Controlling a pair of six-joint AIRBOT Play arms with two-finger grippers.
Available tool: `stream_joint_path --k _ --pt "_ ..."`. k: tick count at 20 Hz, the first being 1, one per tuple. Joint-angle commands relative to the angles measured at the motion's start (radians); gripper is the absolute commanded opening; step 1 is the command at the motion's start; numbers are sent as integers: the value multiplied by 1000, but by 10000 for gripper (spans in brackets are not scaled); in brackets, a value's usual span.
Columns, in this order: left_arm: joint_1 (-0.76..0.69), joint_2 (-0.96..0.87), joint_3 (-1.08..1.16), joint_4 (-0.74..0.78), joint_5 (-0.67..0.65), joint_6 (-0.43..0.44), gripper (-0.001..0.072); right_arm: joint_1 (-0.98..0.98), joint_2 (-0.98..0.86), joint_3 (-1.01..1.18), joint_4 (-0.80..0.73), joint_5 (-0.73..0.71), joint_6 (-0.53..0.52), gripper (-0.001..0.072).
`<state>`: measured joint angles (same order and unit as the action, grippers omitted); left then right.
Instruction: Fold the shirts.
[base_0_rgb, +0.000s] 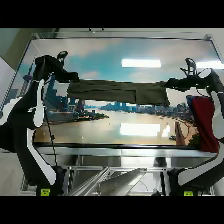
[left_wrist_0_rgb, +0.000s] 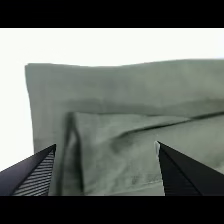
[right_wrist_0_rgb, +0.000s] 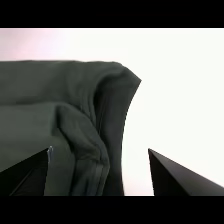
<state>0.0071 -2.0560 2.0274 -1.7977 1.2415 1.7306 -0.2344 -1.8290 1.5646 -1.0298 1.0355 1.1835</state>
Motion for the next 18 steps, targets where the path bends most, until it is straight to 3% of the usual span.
stream_joint_path --k 1,3,5,9,11,12,13,18 --pt "0 61 -14 -9 -50 -4 690 -44 -59 22 96 126 29 681" --pt "-21 65 14 -12 -26 -7 673 -38 -98 22 168 137 13 681" --pt "-49 65 22 -12 -8 -7 413 -27 -127 22 241 146 -10 680" --pt "-126 62 20 -12 -40 -7 406 -1 -169 23 249 117 -10 651" --pt "-170 62 11 -12 -85 -7 401 2 -167 30 279 122 -74 292" --pt "-192 62 -2 -12 -105 -5 206 2 -167 43 305 142 -97 104" --pt "-221 58 -17 -12 -123 -3 20 2 -158 64 317 169 -112 23" --pt "-358 -27 -15 -172 -188 56 19 43 4 151 313 251 -110 22"
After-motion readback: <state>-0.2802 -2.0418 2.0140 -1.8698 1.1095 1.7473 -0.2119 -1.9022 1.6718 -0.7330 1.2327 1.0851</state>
